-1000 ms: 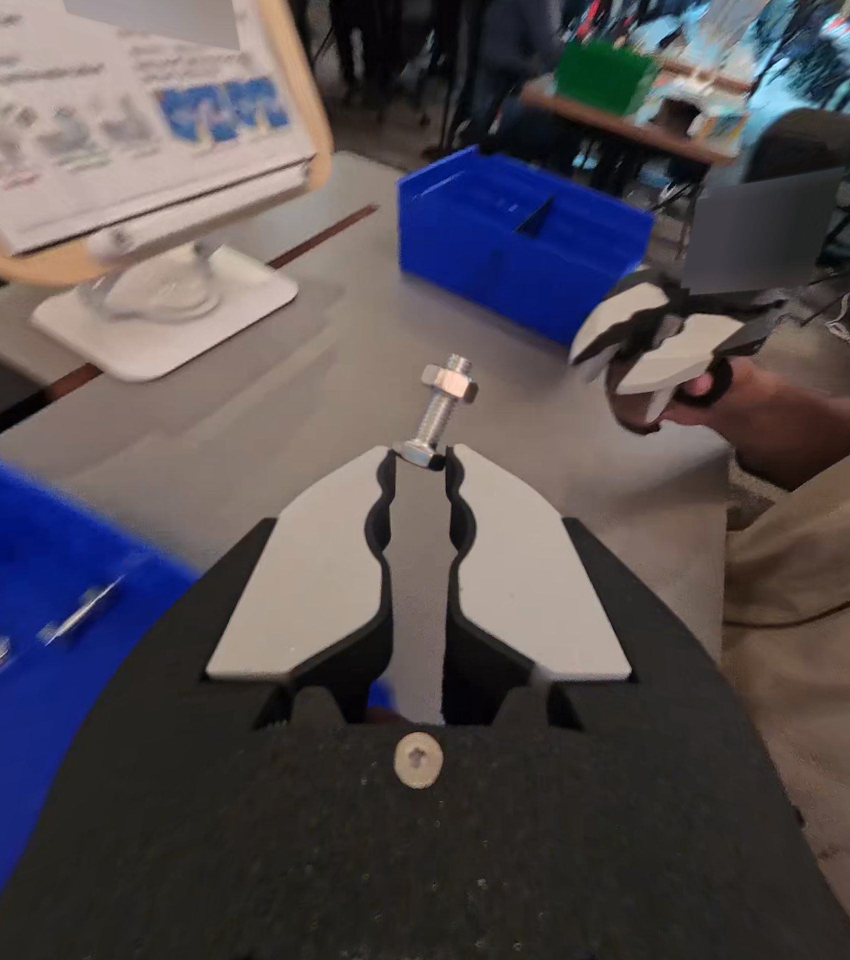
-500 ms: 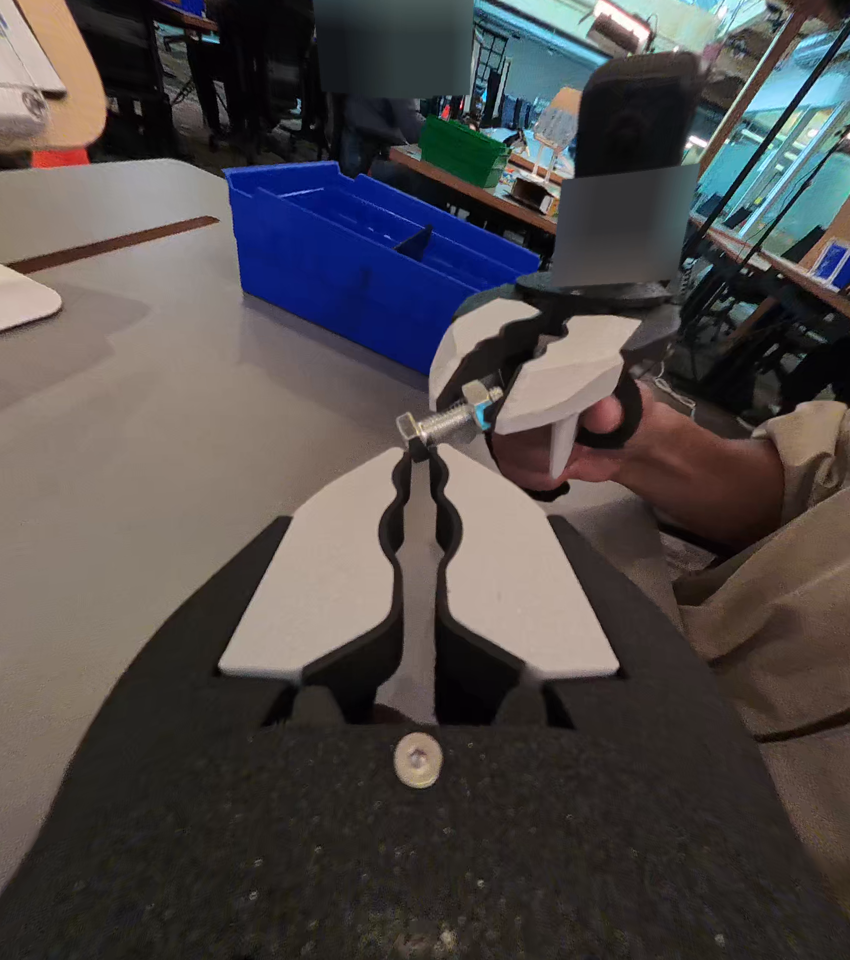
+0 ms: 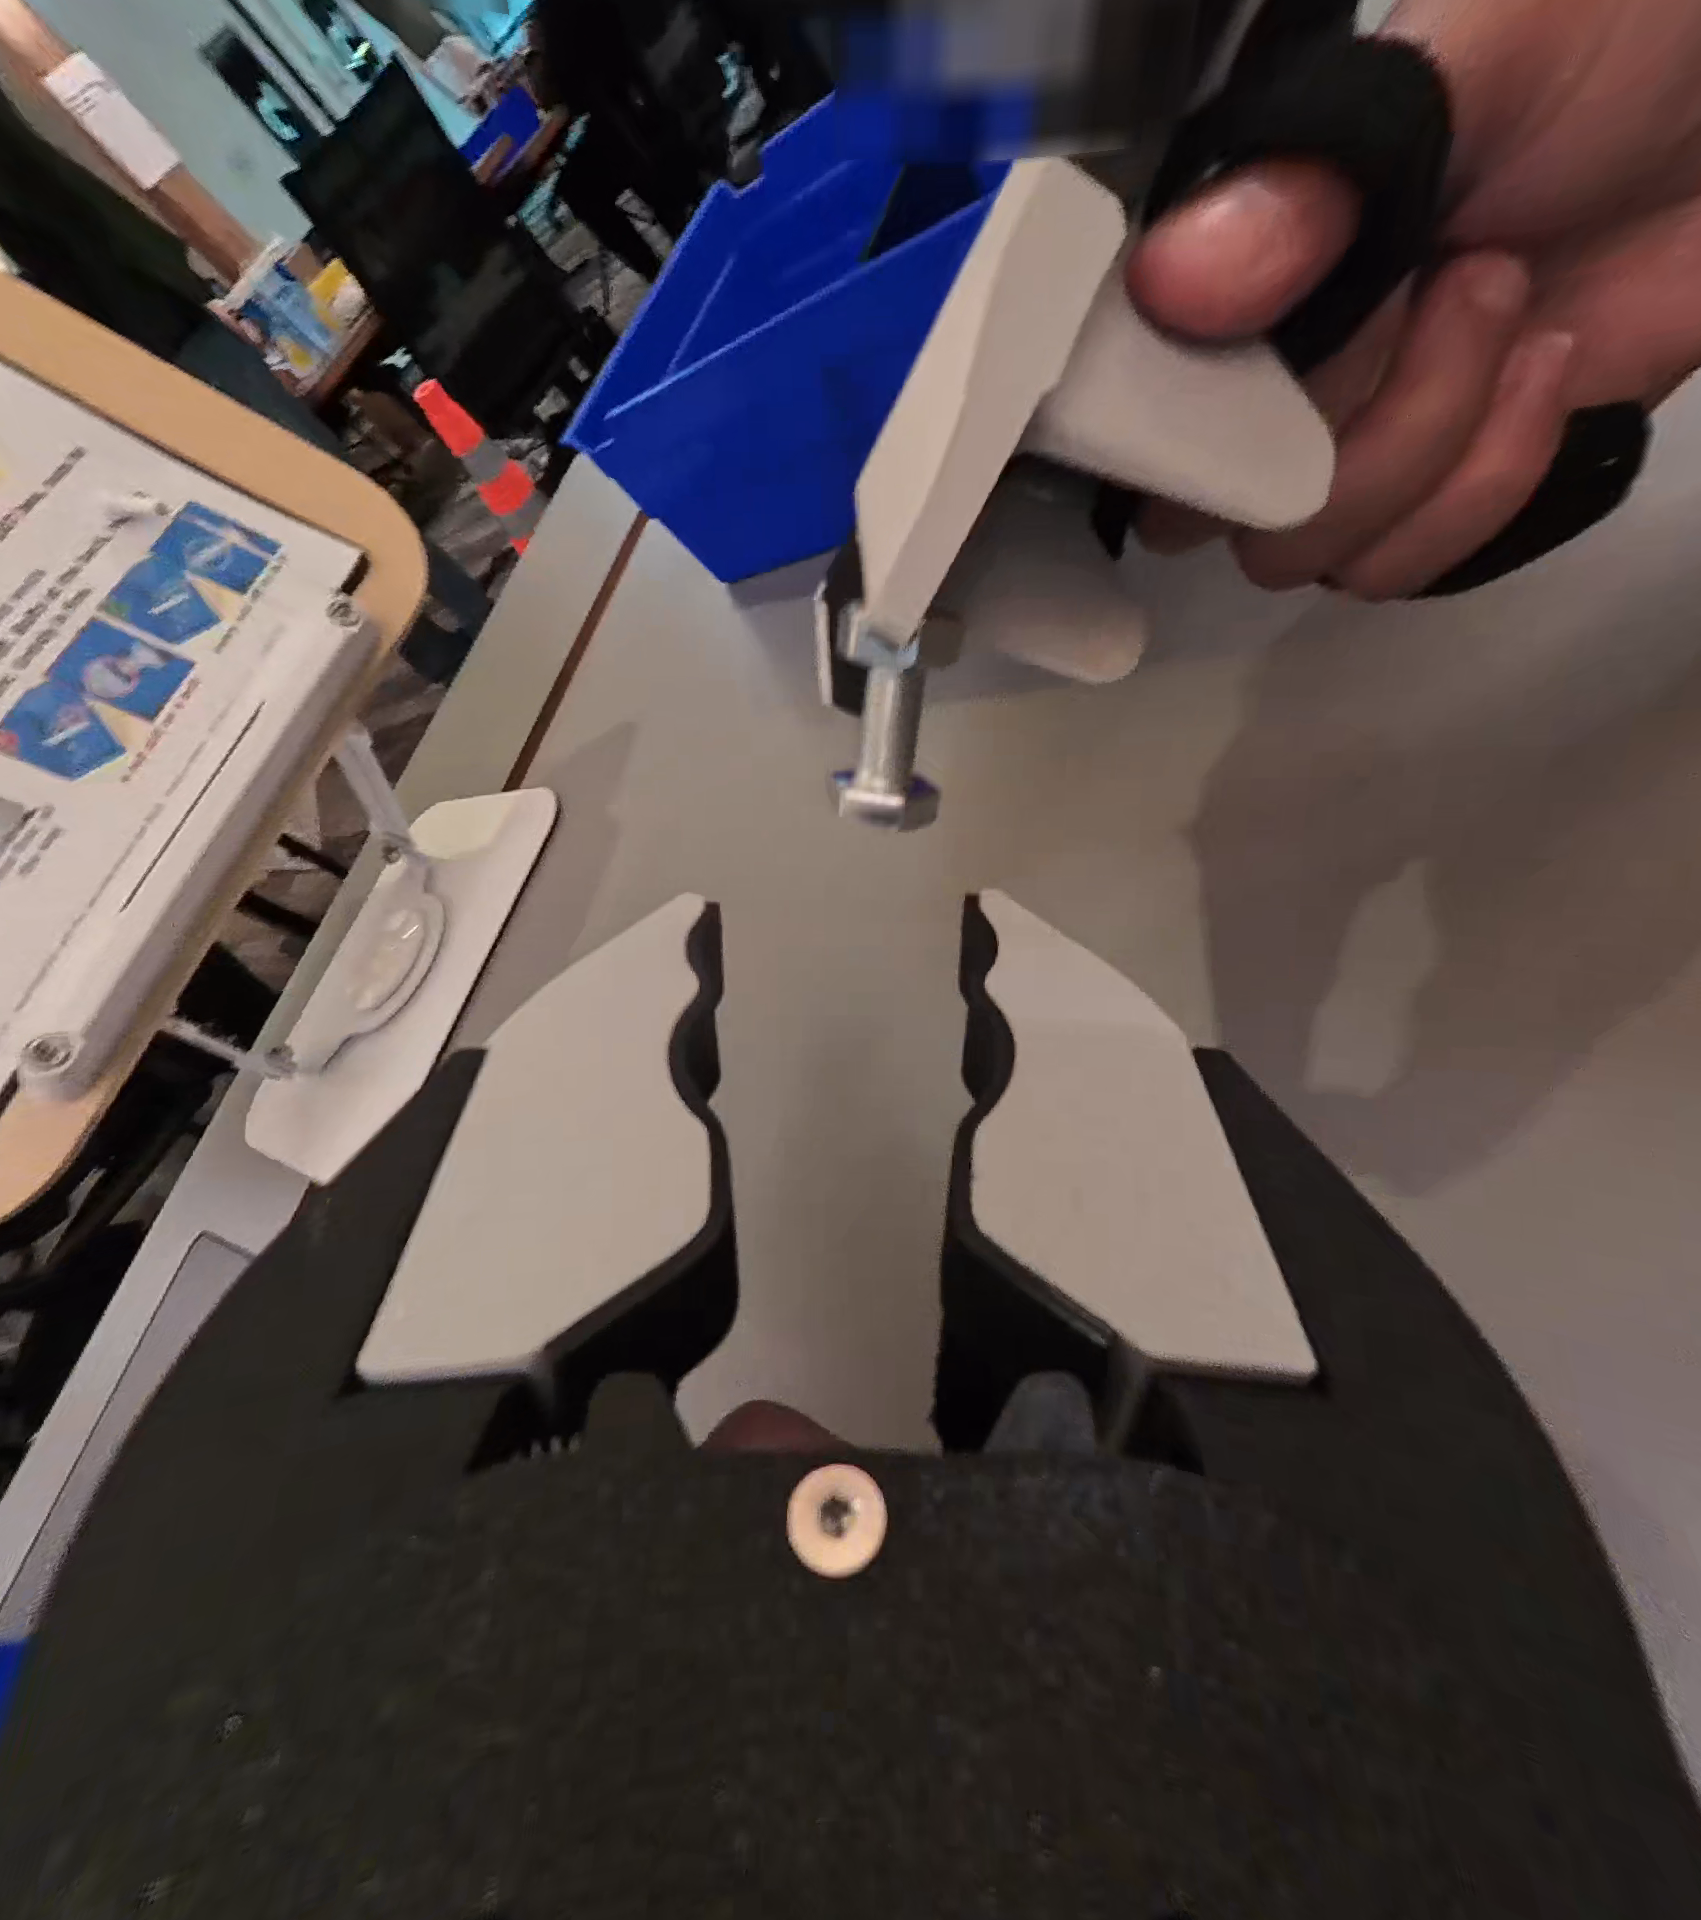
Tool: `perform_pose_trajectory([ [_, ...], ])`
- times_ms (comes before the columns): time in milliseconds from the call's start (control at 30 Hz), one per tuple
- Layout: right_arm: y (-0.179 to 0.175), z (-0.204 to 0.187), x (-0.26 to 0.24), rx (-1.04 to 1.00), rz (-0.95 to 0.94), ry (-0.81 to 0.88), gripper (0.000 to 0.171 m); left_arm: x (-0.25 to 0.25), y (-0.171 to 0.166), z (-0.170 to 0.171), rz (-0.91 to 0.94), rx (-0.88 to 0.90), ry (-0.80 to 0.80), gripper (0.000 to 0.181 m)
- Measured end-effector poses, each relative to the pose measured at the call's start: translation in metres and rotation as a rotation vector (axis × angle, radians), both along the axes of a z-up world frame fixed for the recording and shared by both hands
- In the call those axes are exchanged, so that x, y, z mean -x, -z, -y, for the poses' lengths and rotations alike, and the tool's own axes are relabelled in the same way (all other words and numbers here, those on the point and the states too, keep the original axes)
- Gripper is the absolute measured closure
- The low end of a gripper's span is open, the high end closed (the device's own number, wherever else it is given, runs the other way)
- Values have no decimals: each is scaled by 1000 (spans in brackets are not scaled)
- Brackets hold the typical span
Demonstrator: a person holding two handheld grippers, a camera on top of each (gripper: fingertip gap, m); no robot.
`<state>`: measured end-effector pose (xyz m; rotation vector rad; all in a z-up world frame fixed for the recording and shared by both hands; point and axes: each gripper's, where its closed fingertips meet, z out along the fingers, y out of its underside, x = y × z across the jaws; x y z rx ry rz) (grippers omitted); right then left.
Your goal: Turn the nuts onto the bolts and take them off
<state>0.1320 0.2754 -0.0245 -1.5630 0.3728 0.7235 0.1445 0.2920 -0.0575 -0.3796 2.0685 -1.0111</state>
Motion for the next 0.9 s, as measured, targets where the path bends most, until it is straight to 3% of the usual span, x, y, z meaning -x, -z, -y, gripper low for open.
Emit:
perform_pose_trajectory([
  [133, -1, -4, 2, 0, -81, 2, 153, 2, -3, 4, 22, -12, 47, 133],
  [400, 2, -11, -7, -52, -301, 91, 154, -3, -11, 6, 150, -32, -26, 135],
  [533, 3, -13, -5, -46, -326, 87, 153, -3, -8, 9, 122, 6, -21, 141],
  [633, 1, -13, -3, -51, -345, 80, 153, -1, -8, 9, 104, 42, -2, 163],
  [833, -1, -12, -2, -75, -396, 42, 153, 3, -7, 12, 1, 129, 29, 163],
  [900, -9, -7, -6, -117, -385, 32, 140, 5, -10, 14, -75, 254, 54, 163],
])
